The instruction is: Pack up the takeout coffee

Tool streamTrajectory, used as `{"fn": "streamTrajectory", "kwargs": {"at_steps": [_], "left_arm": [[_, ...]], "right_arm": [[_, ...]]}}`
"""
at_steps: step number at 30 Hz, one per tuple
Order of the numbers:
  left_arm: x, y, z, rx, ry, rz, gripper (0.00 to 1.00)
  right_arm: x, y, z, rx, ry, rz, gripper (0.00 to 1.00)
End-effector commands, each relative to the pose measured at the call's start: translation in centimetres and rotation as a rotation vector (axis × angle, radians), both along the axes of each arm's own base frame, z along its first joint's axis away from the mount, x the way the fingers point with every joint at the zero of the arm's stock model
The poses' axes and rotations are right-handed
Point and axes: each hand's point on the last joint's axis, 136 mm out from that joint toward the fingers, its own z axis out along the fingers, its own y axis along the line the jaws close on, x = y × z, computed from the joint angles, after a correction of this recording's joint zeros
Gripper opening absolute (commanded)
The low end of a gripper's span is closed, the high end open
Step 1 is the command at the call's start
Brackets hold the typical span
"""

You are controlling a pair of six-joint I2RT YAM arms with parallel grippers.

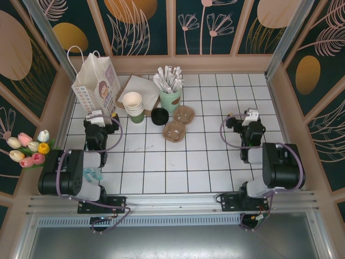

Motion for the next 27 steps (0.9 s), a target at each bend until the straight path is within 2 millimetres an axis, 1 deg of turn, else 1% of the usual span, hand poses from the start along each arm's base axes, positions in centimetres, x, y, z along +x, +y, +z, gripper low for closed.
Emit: {"fn": "streamTrajectory", "kwargs": {"at_steps": [1,4,7,10,12,15,16,18,20,21,23,25,27], "left_arm": [[0.4,0.1,1.9,-0.076,0.036,0.012,0.99],[-1.0,0.7,3.8,-0.168,-0.008,0.069,0.99],[-2.9,1.3,5.7,-0.267,-0.056,0.124,0.99],[-5.0,1.9,7.5,-0.332,-0.088,0.174,0.99],[-6.3,2.0,8.7,-0.351,-0.098,0.192,0.99],[-7.8,2.3,10.2,-0.382,-0.076,0.237,0.99],[-8.1,2.2,10.5,-0.396,-0.061,0.241,0.99],[-8.0,1.0,11.8,-0.434,-0.026,0.189,0.98],[-7.8,0.2,12.6,-0.492,0.001,0.173,0.99],[-7.5,-0.7,13.2,-0.515,0.014,0.131,0.99],[-7.0,-1.8,13.8,-0.559,0.038,0.113,0.99],[-6.2,-2.6,13.7,-0.596,0.093,0.105,0.99],[-5.0,-3.9,13.6,-0.626,0.157,0.068,0.98]], "right_arm": [[1.2,1.9,3.1,-0.039,-0.009,0.063,0.99],[2.0,4.3,5.3,-0.073,-0.018,0.090,0.99],[3.1,7.8,7.1,-0.051,-0.006,0.145,0.99],[4.2,11.4,8.8,0.040,0.019,0.208,0.99],[4.2,14.1,10.3,0.100,-0.010,0.252,0.99],[4.0,16.3,12.3,0.201,-0.060,0.250,0.99],[4.0,16.8,12.6,0.244,-0.060,0.258,0.99],[4.2,17.4,12.8,0.368,-0.030,0.254,0.99],[4.2,18.0,12.6,0.455,0.010,0.263,0.99],[4.1,18.8,12.6,0.479,0.028,0.294,0.99],[4.1,19.8,12.5,0.497,0.062,0.312,0.99],[4.1,20.7,12.3,0.511,0.097,0.320,0.99],[4.0,21.4,12.3,0.527,0.127,0.332,0.99]]}}
